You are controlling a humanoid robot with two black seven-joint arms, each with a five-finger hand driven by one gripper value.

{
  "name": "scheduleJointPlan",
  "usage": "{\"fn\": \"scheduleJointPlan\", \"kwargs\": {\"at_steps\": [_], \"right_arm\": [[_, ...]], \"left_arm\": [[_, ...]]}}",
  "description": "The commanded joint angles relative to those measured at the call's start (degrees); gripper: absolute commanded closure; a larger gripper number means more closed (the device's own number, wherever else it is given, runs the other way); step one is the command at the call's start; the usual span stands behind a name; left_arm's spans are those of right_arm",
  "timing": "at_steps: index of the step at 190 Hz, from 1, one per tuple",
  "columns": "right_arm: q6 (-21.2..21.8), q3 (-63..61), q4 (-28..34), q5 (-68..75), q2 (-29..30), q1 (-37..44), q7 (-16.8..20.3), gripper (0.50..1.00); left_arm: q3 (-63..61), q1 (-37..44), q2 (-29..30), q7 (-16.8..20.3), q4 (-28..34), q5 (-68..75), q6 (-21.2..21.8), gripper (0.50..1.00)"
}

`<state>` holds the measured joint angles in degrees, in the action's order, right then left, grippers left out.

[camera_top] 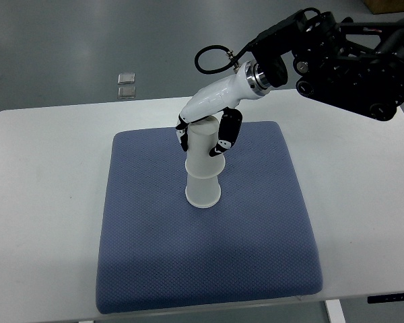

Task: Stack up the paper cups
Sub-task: 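Lower the held cup down onto the cup on the cushion, then open the right hand fingers to release the stacked cup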

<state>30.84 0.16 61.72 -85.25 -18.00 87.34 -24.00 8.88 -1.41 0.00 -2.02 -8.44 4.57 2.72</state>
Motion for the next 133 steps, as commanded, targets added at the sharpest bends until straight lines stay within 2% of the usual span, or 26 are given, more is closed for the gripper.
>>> {"fn": "scheduleJointPlan", "kwargs": {"at_steps": [1,77,133], "right_arm": [[0.0,-0.2,0.0,0.0,0.1,-0.4,0.0,0.816],[-2.4,-0.2,-1.1,0.0,0.2,-2.4,0.0,0.805],[-2.6,-0.3,-1.1,0.0,0.2,-3.2,0.0,0.754]], "left_arm": [[0.0,0.0,0.0,0.0,0.0,0.0,0.0,0.5],[0.0,0.0,0.0,0.0,0.0,0.0,0.0,0.5],[0.0,0.0,0.0,0.0,0.0,0.0,0.0,0.5]]}}
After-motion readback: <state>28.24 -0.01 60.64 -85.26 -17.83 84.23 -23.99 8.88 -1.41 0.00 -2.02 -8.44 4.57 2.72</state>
